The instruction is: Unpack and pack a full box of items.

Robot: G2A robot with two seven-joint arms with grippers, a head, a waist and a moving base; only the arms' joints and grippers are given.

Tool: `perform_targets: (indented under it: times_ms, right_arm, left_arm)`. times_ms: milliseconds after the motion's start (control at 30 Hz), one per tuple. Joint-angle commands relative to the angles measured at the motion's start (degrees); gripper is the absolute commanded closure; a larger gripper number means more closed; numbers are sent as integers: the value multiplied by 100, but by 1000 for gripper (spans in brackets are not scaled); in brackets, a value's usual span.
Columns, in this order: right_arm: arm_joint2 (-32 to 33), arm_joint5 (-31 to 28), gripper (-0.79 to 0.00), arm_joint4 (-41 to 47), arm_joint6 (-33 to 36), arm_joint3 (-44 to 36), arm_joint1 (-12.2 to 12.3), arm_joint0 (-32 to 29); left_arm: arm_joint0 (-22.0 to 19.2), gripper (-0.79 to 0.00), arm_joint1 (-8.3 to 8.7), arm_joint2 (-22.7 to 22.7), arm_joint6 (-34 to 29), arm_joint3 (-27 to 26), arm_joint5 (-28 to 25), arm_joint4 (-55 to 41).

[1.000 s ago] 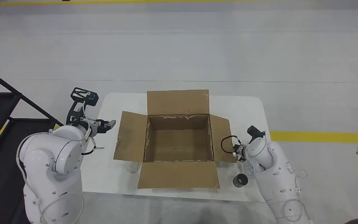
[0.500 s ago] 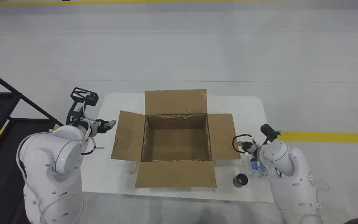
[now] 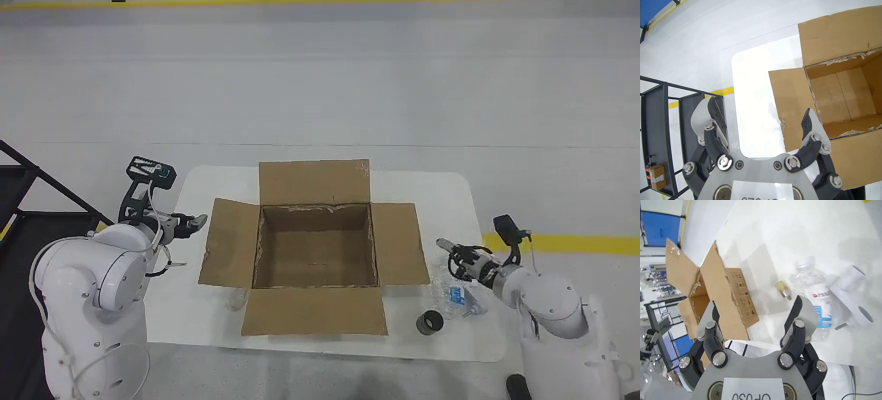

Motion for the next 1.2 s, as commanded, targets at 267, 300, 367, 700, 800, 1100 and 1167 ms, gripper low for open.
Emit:
perform_targets:
  times_ms: [267, 300, 367, 700, 800, 1100, 1167]
  right_arm:
    - [-739, -407, -557, 208, -51, 455, 5, 205]
    - [-754, -464, -357, 367, -16, 527, 5, 220]
    - [-764, -548, -283, 448, 23, 652, 20, 272]
    - [-785, -676, 0, 1076, 118, 1088, 75, 480]
    - [-679, -688, 0, 1264, 131, 1180, 105, 467]
    - [-330, -817, 0, 1591, 201, 1164, 220, 320]
    - [-251, -828, 0, 1621, 234, 1090, 249, 288]
  left_arm:
    - [0, -785, 0, 0, 0, 0, 0, 0]
    - [0, -785, 0, 0, 0, 0, 0, 0]
    - [0, -785, 0, 0, 0, 0, 0, 0]
    - [0, -785, 0, 0, 0, 0, 0, 0]
    - [0, -785, 0, 0, 0, 0, 0, 0]
    - [0, -785, 0, 0, 0, 0, 0, 0]
    - [0, -785, 0, 0, 0, 0, 0, 0]
